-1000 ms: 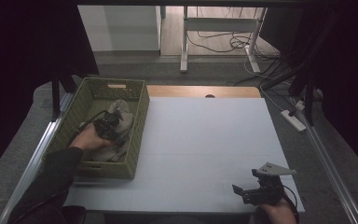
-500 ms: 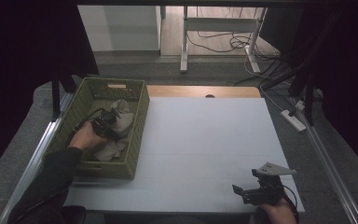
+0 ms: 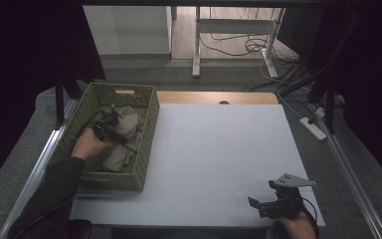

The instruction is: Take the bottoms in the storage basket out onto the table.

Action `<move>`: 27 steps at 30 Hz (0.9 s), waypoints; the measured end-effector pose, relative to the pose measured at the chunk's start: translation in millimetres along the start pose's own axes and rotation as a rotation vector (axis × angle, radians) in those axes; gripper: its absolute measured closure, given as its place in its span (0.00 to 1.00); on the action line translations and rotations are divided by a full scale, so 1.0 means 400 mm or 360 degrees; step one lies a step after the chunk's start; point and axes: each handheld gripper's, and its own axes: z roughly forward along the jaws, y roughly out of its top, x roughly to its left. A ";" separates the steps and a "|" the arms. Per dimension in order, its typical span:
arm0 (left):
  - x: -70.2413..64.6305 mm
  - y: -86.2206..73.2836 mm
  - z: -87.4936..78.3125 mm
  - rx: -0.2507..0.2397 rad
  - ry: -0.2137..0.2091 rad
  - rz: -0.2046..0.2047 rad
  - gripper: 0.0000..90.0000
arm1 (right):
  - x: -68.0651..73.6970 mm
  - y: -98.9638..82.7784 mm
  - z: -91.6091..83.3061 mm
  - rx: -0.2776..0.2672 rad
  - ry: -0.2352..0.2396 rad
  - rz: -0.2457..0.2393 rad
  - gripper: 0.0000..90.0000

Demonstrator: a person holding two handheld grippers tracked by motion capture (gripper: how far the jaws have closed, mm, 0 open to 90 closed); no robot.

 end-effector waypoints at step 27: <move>0.036 -0.044 -0.242 -0.0495 -0.0114 -0.0075 0.73 | 0.001 0.001 0.001 0.0005 -0.0002 0.0002 0.01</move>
